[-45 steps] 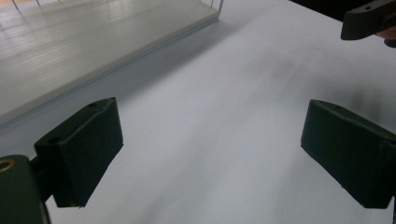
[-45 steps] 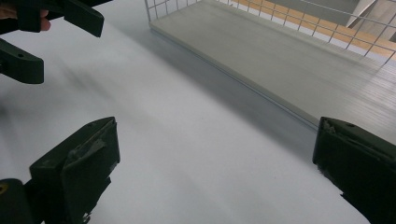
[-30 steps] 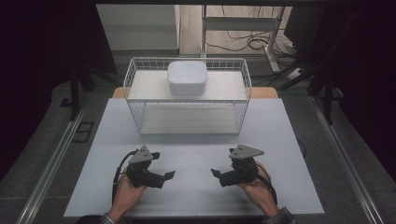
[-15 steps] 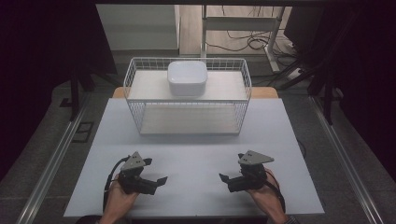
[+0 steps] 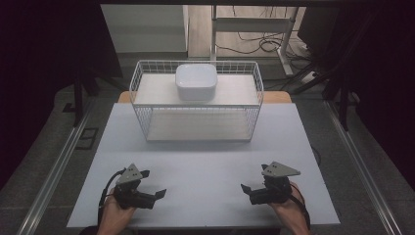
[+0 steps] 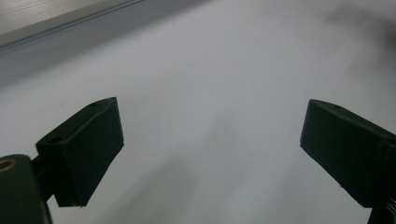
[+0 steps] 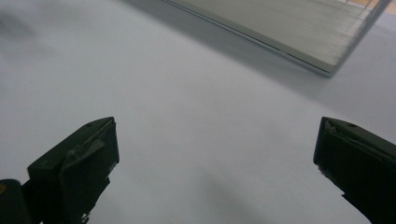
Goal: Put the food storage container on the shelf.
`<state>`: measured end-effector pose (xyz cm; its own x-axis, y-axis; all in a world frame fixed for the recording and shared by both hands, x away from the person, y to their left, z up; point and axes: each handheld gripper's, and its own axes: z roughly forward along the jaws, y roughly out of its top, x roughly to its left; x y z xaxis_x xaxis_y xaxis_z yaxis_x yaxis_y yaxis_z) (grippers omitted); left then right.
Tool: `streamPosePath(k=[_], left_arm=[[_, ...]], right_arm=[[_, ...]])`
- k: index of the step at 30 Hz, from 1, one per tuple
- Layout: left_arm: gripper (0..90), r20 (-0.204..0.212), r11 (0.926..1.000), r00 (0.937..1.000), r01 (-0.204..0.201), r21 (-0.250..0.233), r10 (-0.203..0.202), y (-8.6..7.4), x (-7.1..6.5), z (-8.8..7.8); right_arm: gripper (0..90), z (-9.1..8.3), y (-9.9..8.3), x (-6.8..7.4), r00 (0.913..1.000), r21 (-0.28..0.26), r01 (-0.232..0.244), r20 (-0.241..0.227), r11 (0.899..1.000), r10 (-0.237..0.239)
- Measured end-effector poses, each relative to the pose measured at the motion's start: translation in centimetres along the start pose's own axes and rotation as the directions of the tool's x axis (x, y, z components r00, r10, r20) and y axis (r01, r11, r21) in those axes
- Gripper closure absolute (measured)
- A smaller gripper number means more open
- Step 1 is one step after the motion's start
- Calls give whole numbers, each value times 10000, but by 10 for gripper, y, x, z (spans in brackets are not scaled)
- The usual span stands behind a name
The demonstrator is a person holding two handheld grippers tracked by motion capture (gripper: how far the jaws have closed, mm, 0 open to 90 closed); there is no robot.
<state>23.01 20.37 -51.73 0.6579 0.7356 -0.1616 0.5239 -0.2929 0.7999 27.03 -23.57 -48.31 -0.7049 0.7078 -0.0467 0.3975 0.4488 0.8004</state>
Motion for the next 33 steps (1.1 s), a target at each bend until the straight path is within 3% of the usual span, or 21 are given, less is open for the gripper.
streamPosePath(k=[12, 24, 33], left_arm=[[58, -413, 9991, 9982, 427, -3, -427, -21, 11, -22], [59, -779, 9960, 9930, 886, -89, -891, -38, 20, -40], [60, -762, 9927, 9900, 1169, -304, -1189, -42, 23, -46]], right_arm=[[1, -19, -19, -15, 9969, 106, -471, 639, 9988, 463], [1, -36, -39, -27, 9880, 219, -1072, 1144, 9940, 1041], [1, -42, -55, -31, 9824, 735, -1447, 1295, 9867, 1344]])
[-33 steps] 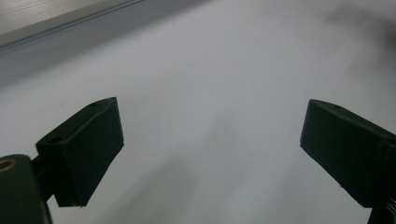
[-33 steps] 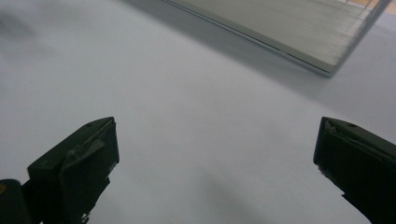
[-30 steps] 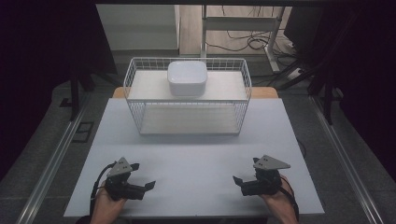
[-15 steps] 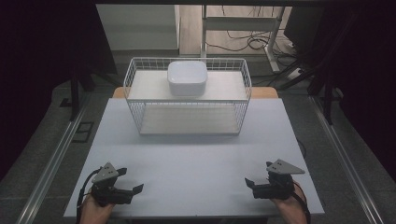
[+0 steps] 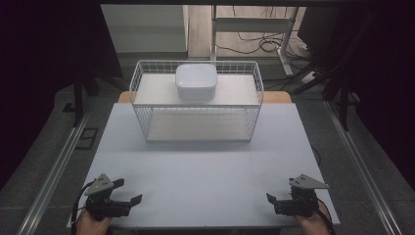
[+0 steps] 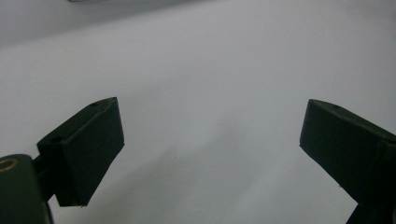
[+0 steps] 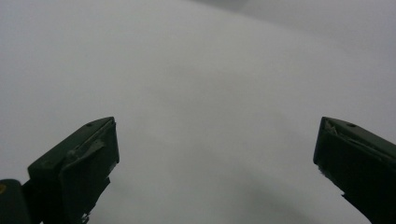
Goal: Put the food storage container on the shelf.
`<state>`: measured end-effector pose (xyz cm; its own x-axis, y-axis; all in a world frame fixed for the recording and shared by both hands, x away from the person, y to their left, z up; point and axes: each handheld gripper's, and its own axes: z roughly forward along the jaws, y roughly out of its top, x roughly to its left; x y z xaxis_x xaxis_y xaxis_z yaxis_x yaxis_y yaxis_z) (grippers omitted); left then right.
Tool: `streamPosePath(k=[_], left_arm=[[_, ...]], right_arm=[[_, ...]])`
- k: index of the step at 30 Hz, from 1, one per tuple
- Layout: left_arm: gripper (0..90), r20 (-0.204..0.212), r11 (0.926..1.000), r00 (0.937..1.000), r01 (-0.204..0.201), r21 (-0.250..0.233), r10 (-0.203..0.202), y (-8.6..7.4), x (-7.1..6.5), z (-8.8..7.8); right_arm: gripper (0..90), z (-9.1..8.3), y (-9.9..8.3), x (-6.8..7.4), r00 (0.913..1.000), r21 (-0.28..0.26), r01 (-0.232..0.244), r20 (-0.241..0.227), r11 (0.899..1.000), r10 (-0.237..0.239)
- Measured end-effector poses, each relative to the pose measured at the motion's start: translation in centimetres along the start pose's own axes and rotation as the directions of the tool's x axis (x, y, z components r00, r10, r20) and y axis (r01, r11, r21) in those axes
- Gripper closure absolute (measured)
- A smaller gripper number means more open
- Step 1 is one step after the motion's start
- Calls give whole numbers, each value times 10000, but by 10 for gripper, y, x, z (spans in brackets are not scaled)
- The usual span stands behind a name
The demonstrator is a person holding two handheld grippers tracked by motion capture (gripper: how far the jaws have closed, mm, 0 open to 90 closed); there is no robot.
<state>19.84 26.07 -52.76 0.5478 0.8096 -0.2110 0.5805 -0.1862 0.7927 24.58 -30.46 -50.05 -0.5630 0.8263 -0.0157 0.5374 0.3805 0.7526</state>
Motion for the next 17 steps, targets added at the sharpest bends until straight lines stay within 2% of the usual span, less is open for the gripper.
streamPosePath(k=[7, 17], left_arm=[[61, 32, 9997, 9999, 165, 198, -165, 1, 2, 2], [80, -14, 9974, 9990, 457, 557, -457, 2, 4, 6]], right_arm=[[0, 1, -9, -2, 9995, 608, -224, -204, 9979, 237], [4, 2, -9, -4, 9985, 641, -514, -154, 9966, 525]])
